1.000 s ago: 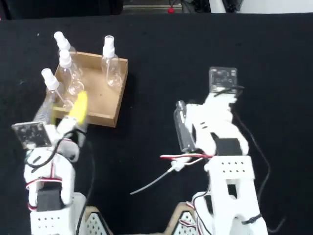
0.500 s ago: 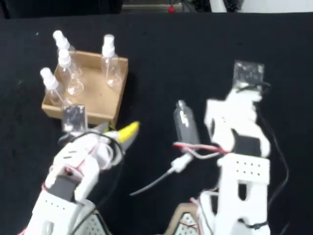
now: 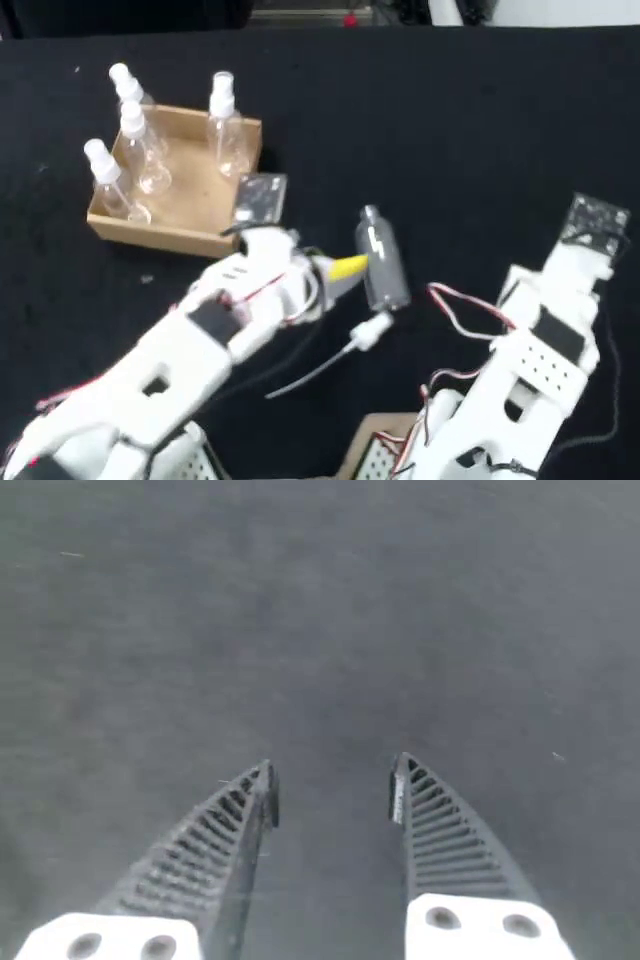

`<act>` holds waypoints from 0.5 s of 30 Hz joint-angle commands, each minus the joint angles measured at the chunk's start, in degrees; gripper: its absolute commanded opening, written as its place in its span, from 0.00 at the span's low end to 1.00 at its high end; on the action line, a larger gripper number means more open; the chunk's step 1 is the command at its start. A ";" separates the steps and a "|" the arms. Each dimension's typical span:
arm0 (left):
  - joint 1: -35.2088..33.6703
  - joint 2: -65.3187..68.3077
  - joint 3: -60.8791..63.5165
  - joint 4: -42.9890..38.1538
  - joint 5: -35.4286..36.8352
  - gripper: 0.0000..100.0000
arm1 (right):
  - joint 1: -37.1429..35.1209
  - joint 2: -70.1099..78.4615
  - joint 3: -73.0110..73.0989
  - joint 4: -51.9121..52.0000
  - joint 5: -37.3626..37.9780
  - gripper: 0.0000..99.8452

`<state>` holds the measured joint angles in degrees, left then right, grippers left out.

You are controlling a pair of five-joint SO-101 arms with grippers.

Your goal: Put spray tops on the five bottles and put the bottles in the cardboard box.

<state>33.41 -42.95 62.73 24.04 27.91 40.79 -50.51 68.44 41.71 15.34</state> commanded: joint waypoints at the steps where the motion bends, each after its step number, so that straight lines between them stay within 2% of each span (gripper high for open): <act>1: 3.12 15.38 -12.88 -5.98 5.54 0.28 | 3.60 -0.84 1.01 -3.96 1.85 0.18; 8: 3.56 37.10 -30.64 -5.54 13.63 0.28 | 5.71 -0.84 2.59 -4.66 2.37 0.18; 15: 2.59 44.92 -36.88 -5.98 14.95 0.28 | 5.63 -0.84 3.03 -4.66 2.37 0.18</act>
<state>36.57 0.22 31.60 19.47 42.51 45.45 -50.51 71.78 38.55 17.27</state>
